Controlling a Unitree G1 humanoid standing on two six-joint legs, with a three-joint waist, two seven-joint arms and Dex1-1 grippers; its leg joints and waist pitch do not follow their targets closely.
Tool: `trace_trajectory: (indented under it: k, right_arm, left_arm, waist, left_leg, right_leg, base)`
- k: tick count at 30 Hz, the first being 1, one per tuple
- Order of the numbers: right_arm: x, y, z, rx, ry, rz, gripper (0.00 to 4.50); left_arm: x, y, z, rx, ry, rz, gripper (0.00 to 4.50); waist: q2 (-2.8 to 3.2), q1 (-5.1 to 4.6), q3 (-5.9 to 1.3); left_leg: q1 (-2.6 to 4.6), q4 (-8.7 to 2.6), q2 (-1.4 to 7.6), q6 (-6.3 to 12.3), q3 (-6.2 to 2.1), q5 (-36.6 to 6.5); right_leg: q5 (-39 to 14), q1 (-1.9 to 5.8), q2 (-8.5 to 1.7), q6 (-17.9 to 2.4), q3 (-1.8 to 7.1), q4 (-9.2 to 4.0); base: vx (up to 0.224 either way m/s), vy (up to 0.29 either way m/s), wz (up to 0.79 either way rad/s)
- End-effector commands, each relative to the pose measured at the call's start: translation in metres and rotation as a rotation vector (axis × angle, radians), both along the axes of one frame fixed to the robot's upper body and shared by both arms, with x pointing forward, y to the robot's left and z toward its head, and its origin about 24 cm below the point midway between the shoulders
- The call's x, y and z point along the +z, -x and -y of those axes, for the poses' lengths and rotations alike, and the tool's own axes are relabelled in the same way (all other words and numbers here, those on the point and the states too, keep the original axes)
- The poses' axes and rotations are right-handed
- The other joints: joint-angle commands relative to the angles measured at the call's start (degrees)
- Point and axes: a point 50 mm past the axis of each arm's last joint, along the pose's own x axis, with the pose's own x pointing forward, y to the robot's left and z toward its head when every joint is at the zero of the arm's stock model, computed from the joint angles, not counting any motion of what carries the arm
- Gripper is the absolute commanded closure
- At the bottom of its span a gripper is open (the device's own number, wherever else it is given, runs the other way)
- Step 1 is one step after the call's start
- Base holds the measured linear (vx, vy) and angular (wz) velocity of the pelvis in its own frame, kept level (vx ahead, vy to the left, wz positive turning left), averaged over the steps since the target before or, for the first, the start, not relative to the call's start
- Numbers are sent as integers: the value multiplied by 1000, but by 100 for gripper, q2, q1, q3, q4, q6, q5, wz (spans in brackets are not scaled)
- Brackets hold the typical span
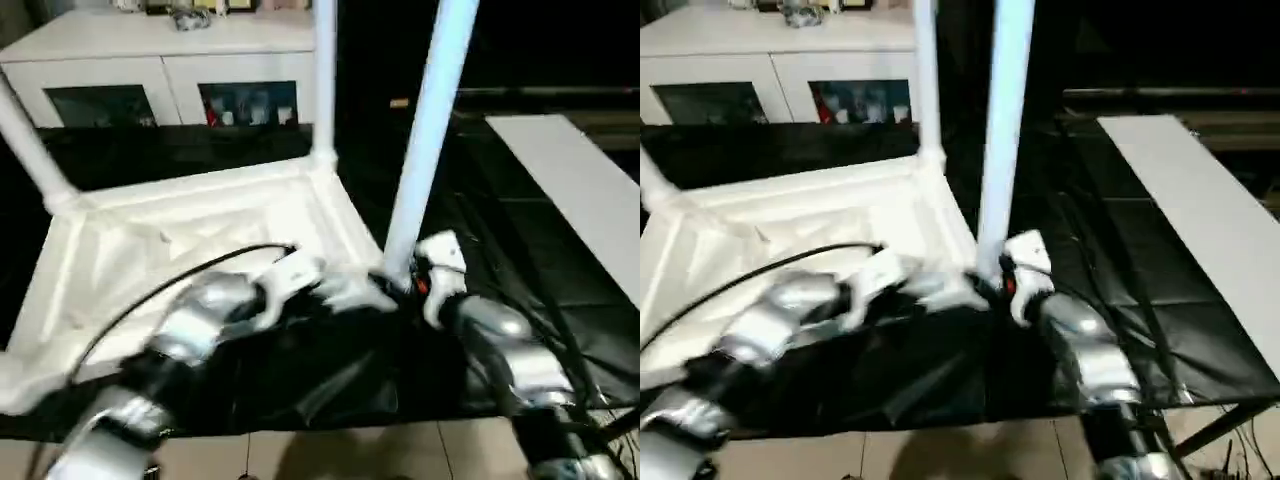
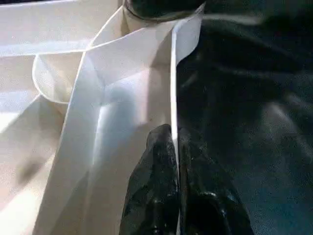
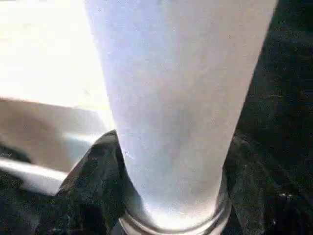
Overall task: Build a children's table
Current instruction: Rotate leg to tighten
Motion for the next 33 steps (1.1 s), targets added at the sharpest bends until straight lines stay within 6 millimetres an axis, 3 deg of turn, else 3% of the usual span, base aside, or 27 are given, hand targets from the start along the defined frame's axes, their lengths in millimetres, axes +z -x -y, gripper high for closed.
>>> trace_trajectory:
  k: [1,2,3,4,5,6,8,9,11,12,16,17,20,21,22,24,28,30,32,33]
  right_arm:
    - [-14,2,-11,-81,-15,-68,190]
    - [-14,2,-11,-81,-15,-68,190]
    - [-14,2,-11,-81,-15,-68,190]
    - [-8,-1,-13,-107,-19,-21,190]
    - [-4,-2,-11,-126,-22,7,190]
    - [6,-3,-9,-139,-75,63,155]
    - [14,-2,-3,-144,-78,115,120]
    - [15,-2,-2,-146,-73,120,120]
    - [19,-2,2,-152,-67,147,100]
    - [24,-2,8,-168,-54,177,87]
    - [33,2,23,-186,-29,255,80]
    - [36,5,28,-181,-41,274,80]
    - [36,21,35,-61,-52,279,80]
    - [33,28,40,-16,-23,276,77]
    - [31,32,43,-1,-12,268,77]
    - [27,41,56,-1,12,260,77]
    - [27,51,63,34,2,252,77]
    - [26,57,60,98,-8,239,77]
    - [24,61,52,162,-9,220,77]
    - [24,61,52,165,-9,219,77]
  left_arm:
    - [10,-10,19,34,31,121,450]
    - [10,-10,19,34,31,121,450]
    - [10,-10,19,34,31,121,450]
    - [12,-12,23,19,39,145,450]
    - [12,-12,24,11,41,156,450]
    - [13,-13,23,7,45,165,450]
    - [12,-13,21,0,43,173,450]
    - [12,-13,21,-1,42,175,450]
    - [12,-14,19,4,39,181,450]
    - [11,-15,16,10,40,185,450]
    - [11,-16,15,12,50,206,450]
    - [12,-18,15,22,57,228,450]
    - [20,-22,17,57,115,285,450]
    - [25,-23,19,60,158,279,404]
    - [28,-23,20,59,177,277,404]
    - [37,-24,20,62,242,276,386]
    - [49,-24,15,56,290,301,356]
    - [55,-20,5,42,315,288,337]
    - [53,-9,-6,-9,302,215,324]
    - [53,-9,-6,-12,300,211,324]
  waist:
    - [-47,-54,-264]
    - [-50,-66,-266]
    - [-54,-70,-263]
    - [11,-79,-251]
    - [6,-113,-258]
    - [43,-109,-264]
    - [11,-107,-261]
    - [-2,-83,-262]
    - [10,-104,-258]
    - [-19,-109,-259]
    - [-28,-84,-246]
    - [-77,-83,-245]
    - [-64,-26,-248]
    - [-74,-33,-238]
    - [-71,-14,-239]
    - [-23,7,-277]
    - [-58,-7,-304]
    - [-24,-14,-287]
    - [-45,-44,-278]
    - [-42,-21,-299]
  left_leg:
    - [167,-454,165,-129,-143,-2635]
    - [213,-426,148,-130,-144,-2748]
    - [210,-432,146,-116,-157,-2785]
    - [173,-478,170,-93,-184,-2856]
    - [191,-502,188,-114,-197,-3002]
    - [201,-520,191,-116,-200,-3067]
    - [236,-501,185,-64,-171,-3074]
    - [215,-508,181,35,-149,-2878]
    - [94,-561,196,79,-173,-2651]
    - [104,-560,200,73,-164,-2654]
    - [167,-516,177,115,-125,-2612]
    - [148,-508,169,167,-123,-2549]
    - [139,-501,179,265,-117,-2387]
    - [119,-512,175,288,-109,-2370]
    - [91,-514,180,306,-112,-2322]
    - [79,-514,211,310,-129,-2285]
    - [-15,-560,255,359,-132,-2204]
    - [-23,-554,245,445,-108,-2118]
    - [-61,-555,236,475,-96,-1998]
    - [-26,-544,248,457,-104,-1954]
  right_leg:
    - [-3814,50,-277,-323,93,-659]
    - [-3946,18,-278,-281,68,-703]
    - [-3970,39,-278,-266,46,-706]
    - [-3914,78,-284,-231,33,-703]
    - [-3764,82,-271,-255,13,-708]
    - [-3622,91,-276,-314,23,-692]
    - [-3608,51,-279,-335,43,-730]
    - [-3541,84,-305,-406,67,-719]
    - [-3439,169,-322,-404,66,-669]
    - [-3477,149,-318,-373,70,-684]
    - [-3681,90,-326,-346,92,-735]
    - [-3743,100,-331,-336,83,-744]
    - [-3755,114,-336,-274,91,-747]
    - [-3767,126,-326,-254,86,-756]
    - [-3770,156,-333,-231,81,-751]
    - [-3530,167,-352,-426,70,-718]
    - [-2559,217,-325,-724,112,-591]
    - [-2441,211,-329,-840,135,-563]
    - [-2485,229,-315,-857,135,-549]
    - [-2490,227,-338,-866,144,-537]
  base:
    - [0,0,0]
    - [0,0,0]
    - [0,0,0]
    - [0,0,0]
    - [0,0,0]
    - [0,0,0]
    - [0,0,0]
    - [0,0,0]
    - [0,0,0]
    - [0,0,0]
    - [0,0,0]
    - [0,0,0]
    - [0,0,0]
    - [0,0,0]
    - [0,0,0]
    - [0,0,0]
    - [0,0,0]
    - [0,0,0]
    - [0,0,0]
    - [0,0,0]
